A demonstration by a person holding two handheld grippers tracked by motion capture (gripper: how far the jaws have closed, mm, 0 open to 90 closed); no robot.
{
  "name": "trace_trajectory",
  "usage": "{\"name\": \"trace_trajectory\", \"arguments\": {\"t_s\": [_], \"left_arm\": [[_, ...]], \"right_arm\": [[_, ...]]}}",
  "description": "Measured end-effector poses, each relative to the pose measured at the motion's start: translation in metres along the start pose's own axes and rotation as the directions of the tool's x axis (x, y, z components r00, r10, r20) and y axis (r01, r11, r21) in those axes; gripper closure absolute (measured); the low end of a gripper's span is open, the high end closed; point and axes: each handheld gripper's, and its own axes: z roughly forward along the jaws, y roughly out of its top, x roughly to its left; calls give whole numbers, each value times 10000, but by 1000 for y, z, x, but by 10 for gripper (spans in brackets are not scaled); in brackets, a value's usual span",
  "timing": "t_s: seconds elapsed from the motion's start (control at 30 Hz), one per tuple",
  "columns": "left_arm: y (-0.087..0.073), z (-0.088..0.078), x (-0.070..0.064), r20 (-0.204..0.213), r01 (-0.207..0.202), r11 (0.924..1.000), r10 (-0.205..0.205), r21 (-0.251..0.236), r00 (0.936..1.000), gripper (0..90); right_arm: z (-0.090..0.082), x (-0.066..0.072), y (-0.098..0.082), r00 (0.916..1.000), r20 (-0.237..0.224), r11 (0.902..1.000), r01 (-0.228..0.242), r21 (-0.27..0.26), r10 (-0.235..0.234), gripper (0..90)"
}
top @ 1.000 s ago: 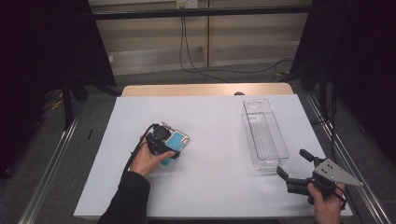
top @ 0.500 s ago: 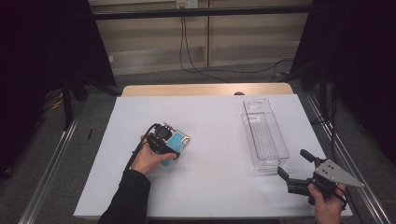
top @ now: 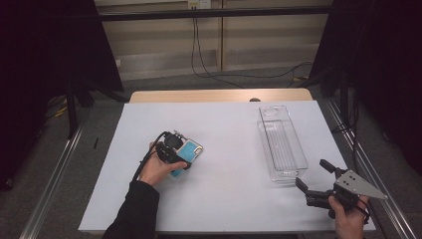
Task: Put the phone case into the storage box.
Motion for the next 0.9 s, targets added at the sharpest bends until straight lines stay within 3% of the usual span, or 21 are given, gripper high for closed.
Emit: {"name": "trace_trajectory", "arguments": {"t_s": [0.27, 0.6, 0.7, 0.9], "left_arm": [[-2, -1, -1, -47, 34, 9997, -35, -228, 10000, 171], [-3, -4, 1, 99, 405, 9983, -401, -429, 9991, 171], [-4, -9, 0, -69, 302, 9965, -309, -783, 9995, 171], [-5, -17, 1, -244, 529, 9865, -573, -1549, 9981, 171]], "right_arm": [[0, 0, 0, 10000, -29, 10000, -13, 26, 13, 0], [0, 0, 0, 10000, 16, 10000, -27, 7, 27, 0], [0, 0, 0, 10000, 20, 10000, -25, 5, 25, 0], [0, 0, 0, 10000, 35, 10000, -36, 8, 36, 0]]}}
